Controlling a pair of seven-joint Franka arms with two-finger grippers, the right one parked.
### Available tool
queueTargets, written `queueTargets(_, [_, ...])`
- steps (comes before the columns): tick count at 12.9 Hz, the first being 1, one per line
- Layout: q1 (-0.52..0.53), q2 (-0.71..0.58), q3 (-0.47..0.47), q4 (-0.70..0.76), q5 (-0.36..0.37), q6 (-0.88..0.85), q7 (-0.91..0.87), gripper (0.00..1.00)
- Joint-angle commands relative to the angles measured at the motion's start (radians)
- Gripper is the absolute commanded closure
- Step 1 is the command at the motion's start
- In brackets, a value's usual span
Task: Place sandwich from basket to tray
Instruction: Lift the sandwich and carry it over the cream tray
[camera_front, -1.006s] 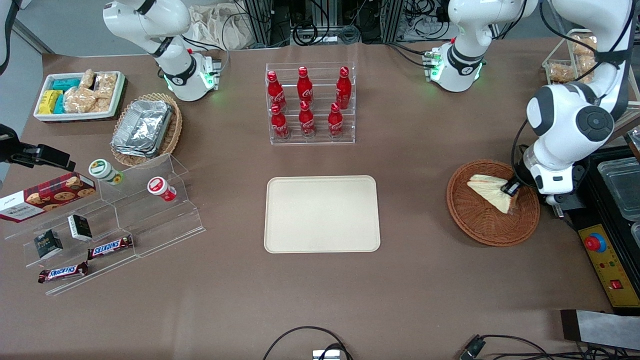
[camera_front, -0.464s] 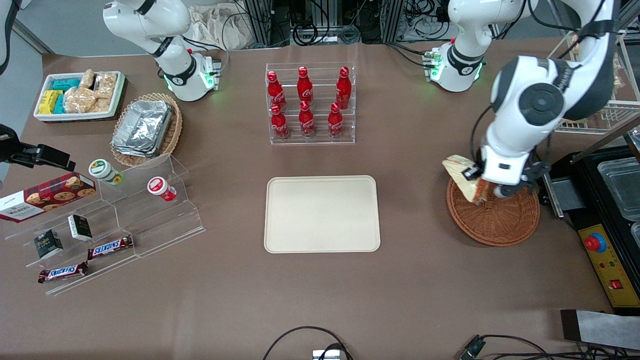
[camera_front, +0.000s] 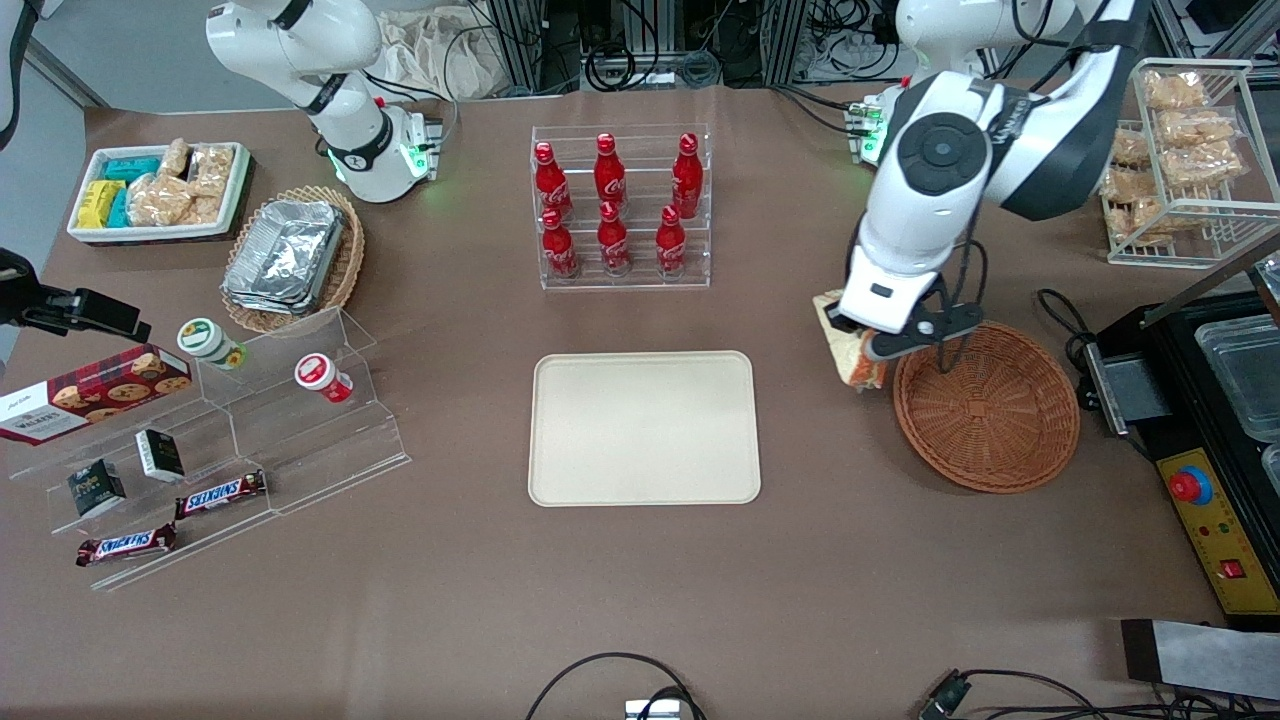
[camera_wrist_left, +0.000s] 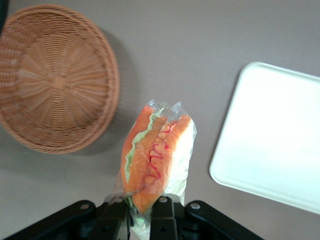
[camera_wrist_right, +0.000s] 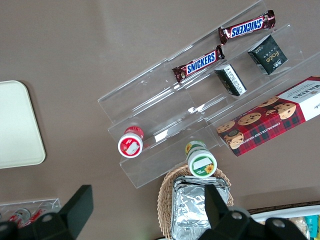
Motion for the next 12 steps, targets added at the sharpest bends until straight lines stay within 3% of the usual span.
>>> queueTargets(1, [0.007,0.101,-0.09,0.059,0.027,0.056,0.001,0.9])
queueTargets(3, [-0.05,0.147,-0.113,0.059,0.1,0.087,-0.021,0.86])
queueTargets(8, [-0.108,0.282,-0.113,0.062,0.186,0.215,-0.027,0.87])
queueTargets(12, [-0.13,0.417,-0.113,0.09,0.344,0.246,-0.14,0.87])
